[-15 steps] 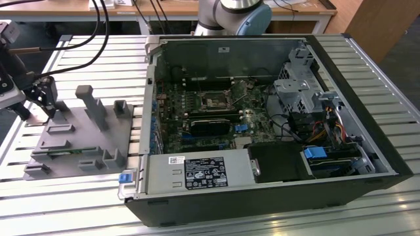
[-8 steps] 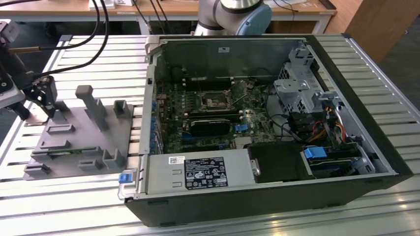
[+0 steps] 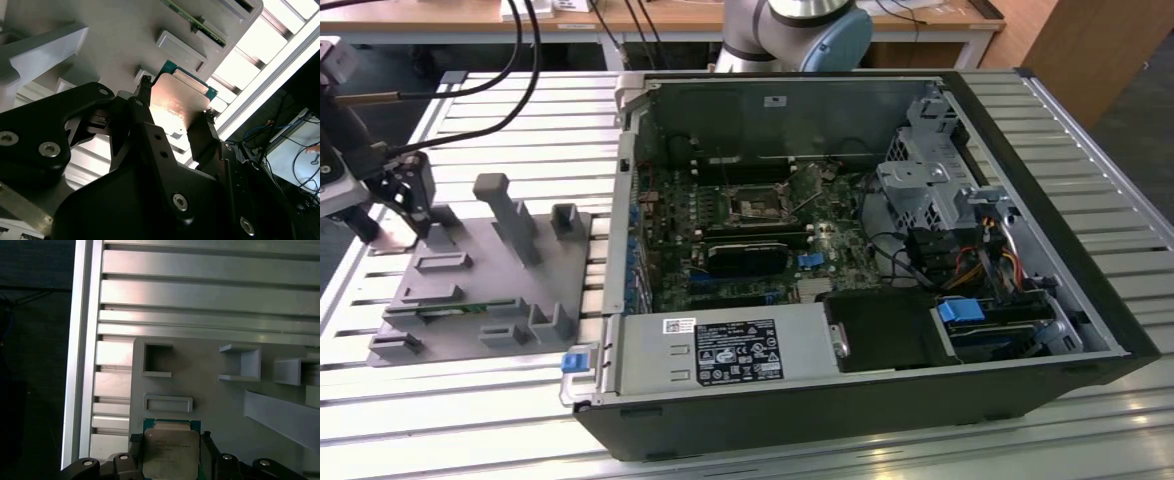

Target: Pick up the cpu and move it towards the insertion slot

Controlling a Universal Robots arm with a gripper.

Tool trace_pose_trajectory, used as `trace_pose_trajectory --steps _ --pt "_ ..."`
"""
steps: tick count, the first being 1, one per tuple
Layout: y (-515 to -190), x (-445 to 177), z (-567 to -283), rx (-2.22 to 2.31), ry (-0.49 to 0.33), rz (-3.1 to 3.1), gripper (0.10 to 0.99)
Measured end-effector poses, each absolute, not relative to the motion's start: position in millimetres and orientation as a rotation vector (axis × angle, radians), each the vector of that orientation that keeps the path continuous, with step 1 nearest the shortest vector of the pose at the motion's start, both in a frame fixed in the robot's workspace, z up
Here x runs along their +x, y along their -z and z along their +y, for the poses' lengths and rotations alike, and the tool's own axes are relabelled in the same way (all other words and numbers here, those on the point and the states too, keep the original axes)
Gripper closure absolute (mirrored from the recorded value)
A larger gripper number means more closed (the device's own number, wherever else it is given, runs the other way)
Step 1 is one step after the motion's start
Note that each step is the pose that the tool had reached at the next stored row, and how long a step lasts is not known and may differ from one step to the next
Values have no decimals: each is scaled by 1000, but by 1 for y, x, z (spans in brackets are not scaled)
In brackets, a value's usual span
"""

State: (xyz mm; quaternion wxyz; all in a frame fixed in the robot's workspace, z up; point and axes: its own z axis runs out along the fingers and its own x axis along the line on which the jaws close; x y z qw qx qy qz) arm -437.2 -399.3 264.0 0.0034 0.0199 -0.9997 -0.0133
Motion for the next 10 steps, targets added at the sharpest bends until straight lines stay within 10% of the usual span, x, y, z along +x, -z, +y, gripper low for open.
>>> trace_pose_trajectory --steps 10 --pt "-267 -437 -399 62 42 -3134 545"
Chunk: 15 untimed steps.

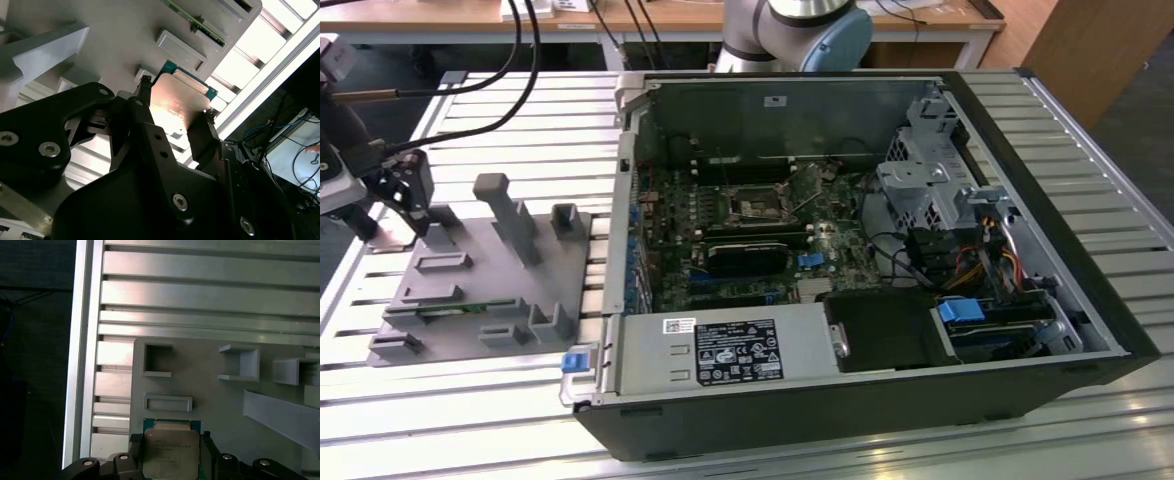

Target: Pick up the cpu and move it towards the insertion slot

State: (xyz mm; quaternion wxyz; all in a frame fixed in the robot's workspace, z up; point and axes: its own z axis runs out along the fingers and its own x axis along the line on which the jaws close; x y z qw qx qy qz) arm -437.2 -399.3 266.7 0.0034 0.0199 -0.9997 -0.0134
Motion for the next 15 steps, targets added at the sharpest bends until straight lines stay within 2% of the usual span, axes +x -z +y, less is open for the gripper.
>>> trace_pose_trajectory --steps 15 --pt "-278 -437 -399 62 42 -3134 545"
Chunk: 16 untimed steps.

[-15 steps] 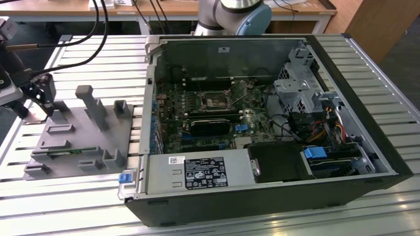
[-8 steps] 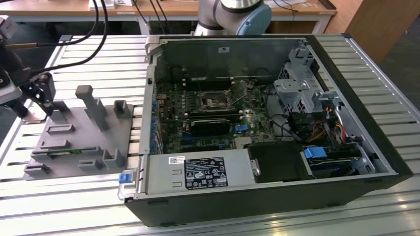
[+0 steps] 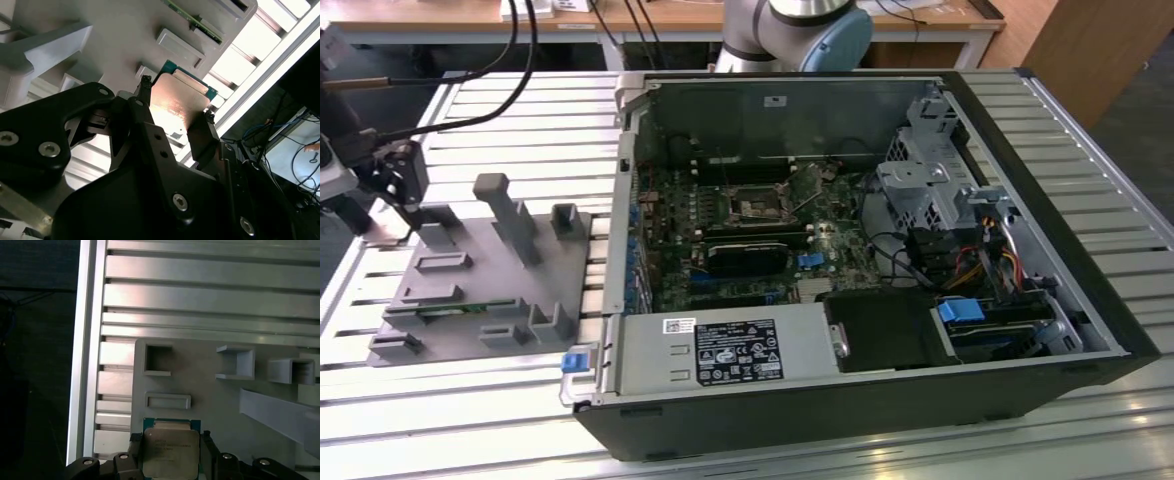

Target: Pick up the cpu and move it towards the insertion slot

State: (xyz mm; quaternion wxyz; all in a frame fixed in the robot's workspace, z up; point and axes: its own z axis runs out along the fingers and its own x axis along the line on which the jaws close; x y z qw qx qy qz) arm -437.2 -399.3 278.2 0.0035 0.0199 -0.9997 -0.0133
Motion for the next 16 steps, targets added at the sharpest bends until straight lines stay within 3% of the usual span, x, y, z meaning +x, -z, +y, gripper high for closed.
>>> trace_pose_trajectory --steps 16 --pt "-304 -437 -399 62 42 -3134 545"
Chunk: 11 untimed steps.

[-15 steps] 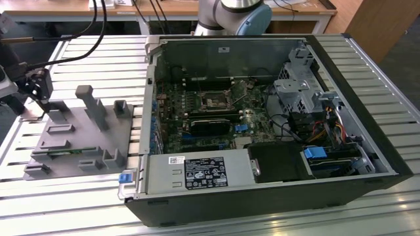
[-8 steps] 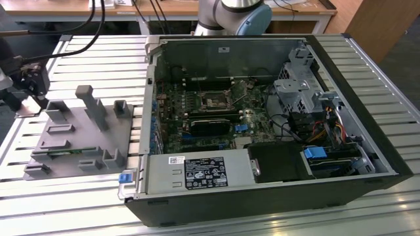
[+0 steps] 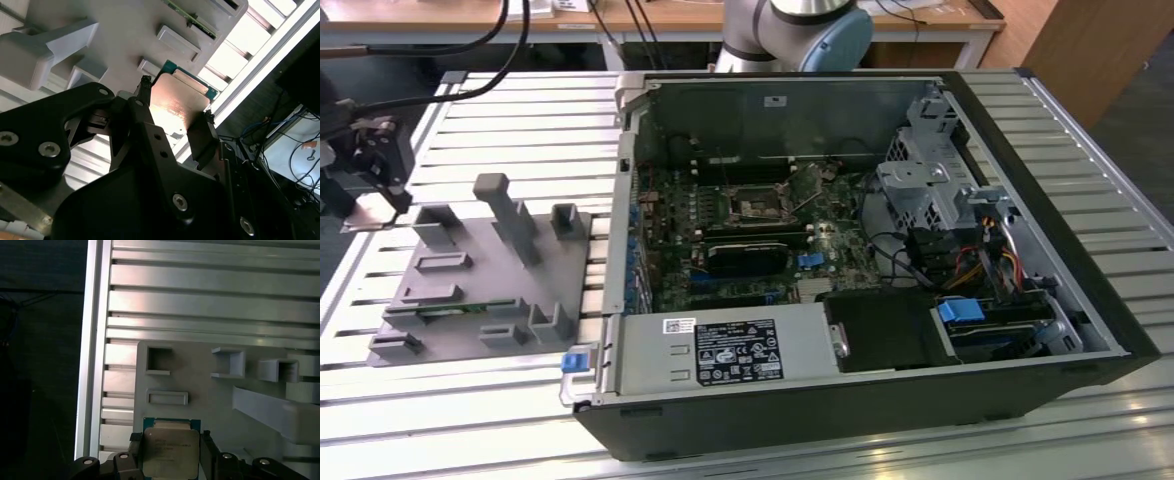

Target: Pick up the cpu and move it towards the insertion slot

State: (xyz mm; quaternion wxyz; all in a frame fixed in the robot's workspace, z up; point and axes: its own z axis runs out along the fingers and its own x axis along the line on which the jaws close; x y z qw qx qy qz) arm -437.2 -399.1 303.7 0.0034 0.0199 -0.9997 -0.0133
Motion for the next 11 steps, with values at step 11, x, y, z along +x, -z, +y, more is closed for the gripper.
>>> trace_pose_trajectory --steps 11 --pt "-314 -437 -399 62 42 -3134 545"
